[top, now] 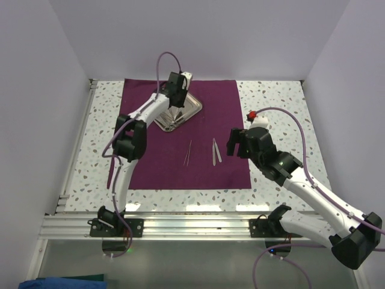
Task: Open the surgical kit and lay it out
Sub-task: Pick up the medical item from the container, then place the medical item in the surgical kit.
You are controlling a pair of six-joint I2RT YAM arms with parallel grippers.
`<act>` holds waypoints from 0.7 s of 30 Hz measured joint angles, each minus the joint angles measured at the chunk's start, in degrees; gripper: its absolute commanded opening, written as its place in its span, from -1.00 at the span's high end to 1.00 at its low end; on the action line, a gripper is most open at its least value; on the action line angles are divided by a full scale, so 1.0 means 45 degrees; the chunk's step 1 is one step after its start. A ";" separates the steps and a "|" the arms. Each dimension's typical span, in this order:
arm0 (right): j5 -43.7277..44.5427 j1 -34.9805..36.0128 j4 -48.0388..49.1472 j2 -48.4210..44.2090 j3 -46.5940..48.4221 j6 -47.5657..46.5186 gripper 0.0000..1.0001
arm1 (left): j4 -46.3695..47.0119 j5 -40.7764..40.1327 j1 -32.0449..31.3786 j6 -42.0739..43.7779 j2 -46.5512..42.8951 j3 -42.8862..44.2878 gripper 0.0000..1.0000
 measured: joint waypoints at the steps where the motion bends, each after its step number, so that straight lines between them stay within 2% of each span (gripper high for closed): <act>1: 0.0000 0.0000 0.0000 0.0000 0.0000 0.0000 -0.71 | 0.0000 -0.0049 0.0010 -0.0097 -0.0243 -0.0121 1.00; 5: 0.0000 0.0000 0.0000 0.0000 0.0000 0.0000 -0.71 | 0.0165 -0.0233 0.0044 -0.0418 -0.1588 -0.0680 1.00; 14: 0.0000 0.0000 0.0000 -0.0005 0.0000 0.0000 -0.71 | 0.1894 -0.0219 0.0044 -0.1394 -0.4872 -0.2783 1.00; 21: 0.0136 0.0000 0.0000 -0.0262 -0.0068 0.0015 -0.71 | 0.3784 0.0053 -0.0267 -0.3235 -0.6868 -0.6615 1.00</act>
